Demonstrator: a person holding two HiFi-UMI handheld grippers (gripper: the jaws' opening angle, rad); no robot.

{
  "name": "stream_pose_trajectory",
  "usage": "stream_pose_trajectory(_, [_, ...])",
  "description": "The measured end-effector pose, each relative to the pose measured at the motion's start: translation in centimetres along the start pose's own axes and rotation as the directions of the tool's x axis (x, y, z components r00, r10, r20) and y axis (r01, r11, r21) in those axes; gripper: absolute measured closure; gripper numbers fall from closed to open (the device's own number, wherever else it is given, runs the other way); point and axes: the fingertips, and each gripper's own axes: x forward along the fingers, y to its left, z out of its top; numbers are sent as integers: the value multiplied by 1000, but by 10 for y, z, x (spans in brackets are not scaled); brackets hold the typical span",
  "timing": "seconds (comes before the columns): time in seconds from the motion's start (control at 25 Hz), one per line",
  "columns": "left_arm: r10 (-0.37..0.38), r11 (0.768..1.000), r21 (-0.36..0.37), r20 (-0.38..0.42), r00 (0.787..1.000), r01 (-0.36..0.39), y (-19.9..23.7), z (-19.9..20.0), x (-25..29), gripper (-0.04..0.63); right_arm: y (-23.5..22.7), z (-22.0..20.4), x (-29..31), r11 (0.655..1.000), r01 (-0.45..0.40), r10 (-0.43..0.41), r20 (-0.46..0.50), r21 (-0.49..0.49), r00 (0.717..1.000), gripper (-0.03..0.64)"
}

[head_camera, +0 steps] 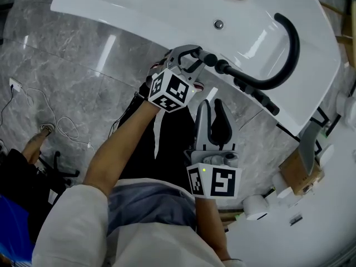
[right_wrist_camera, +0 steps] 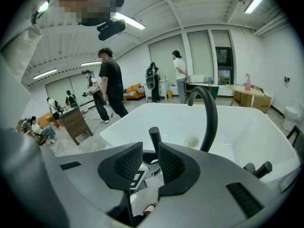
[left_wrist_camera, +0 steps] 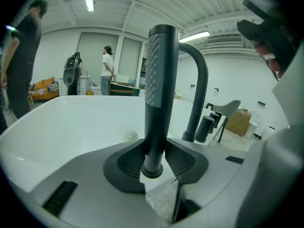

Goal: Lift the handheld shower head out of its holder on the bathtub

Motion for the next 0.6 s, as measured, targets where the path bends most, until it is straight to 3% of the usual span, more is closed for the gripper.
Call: stream_pose_trajectory(0.6, [9, 999, -51, -11, 1000, -10, -1, 27, -20, 459, -7, 22, -18, 1000, 15, -15, 51, 8, 999, 520])
